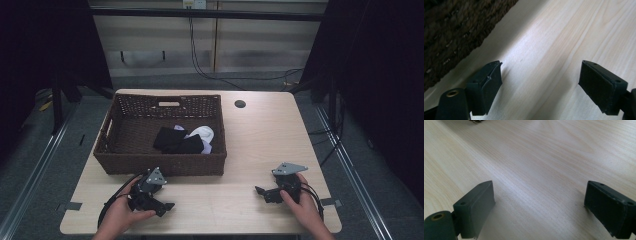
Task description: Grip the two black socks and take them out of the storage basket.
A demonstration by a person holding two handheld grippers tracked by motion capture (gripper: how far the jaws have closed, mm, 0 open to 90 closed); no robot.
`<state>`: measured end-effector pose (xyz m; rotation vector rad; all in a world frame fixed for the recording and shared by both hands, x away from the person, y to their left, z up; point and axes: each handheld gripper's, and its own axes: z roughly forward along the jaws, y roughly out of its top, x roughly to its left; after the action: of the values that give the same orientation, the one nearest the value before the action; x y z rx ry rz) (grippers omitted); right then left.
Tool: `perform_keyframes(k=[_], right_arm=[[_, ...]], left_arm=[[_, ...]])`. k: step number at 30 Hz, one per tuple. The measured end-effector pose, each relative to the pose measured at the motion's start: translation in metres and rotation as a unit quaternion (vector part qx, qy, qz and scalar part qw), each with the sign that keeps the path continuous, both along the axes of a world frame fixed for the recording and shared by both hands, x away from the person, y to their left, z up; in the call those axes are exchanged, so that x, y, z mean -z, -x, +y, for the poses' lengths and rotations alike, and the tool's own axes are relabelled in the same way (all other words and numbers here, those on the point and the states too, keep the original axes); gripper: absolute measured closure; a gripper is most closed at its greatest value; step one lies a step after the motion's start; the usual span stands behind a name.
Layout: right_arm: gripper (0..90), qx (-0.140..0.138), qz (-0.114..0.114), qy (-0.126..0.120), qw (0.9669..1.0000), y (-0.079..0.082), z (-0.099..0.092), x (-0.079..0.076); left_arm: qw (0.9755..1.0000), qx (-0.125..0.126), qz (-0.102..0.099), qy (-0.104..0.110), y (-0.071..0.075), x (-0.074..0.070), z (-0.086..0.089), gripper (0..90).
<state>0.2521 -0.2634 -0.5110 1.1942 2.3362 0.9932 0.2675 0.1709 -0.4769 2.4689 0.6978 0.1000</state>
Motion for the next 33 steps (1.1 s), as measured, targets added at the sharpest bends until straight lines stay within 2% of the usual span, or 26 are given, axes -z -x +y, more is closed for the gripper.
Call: perform_keyframes(k=[3,8,16,24,27,30,31,33], right_arm=[[8.6,0.0,0.0,0.0,1.0,0.0,0.0,0.0],[8.6,0.0,0.0,0.0,1.0,0.0,0.0,0.0],[8.6,-0.002,0.0,0.0,1.0,0.0,0.0,0.0],[8.6,-0.001,0.001,0.001,1.0,0.001,0.0,0.0],[8.6,-0.001,0.001,0.001,1.0,0.001,0.0,0.0],[8.6,-0.001,0.001,0.001,1.0,0.001,0.0,0.0],[8.6,-0.002,0.0,0.0,1.0,0.001,0.0,0.0],[8.6,-0.003,0.0,0.0,1.0,0.001,0.0,0.0]], left_arm=[[1.0,0.004,-0.002,0.003,-0.002,-0.006,0.0,17.7],[0.9997,-0.001,0.004,0.023,-0.006,-0.019,0.0,17.7],[0.9996,0.02,0.005,0.018,-0.013,-0.043,-0.002,18.3],[0.9994,0.019,0.008,0.026,-0.017,-0.062,-0.003,18.3],[0.9991,0.027,0.013,0.03,-0.019,-0.074,-0.003,18.3],[0.9992,0.028,0.012,0.025,-0.021,-0.079,-0.003,18.3],[0.9992,0.033,0.009,0.019,-0.023,-0.085,-0.003,18.3],[0.9992,0.031,0.014,0.023,-0.025,-0.091,-0.002,18.3]])
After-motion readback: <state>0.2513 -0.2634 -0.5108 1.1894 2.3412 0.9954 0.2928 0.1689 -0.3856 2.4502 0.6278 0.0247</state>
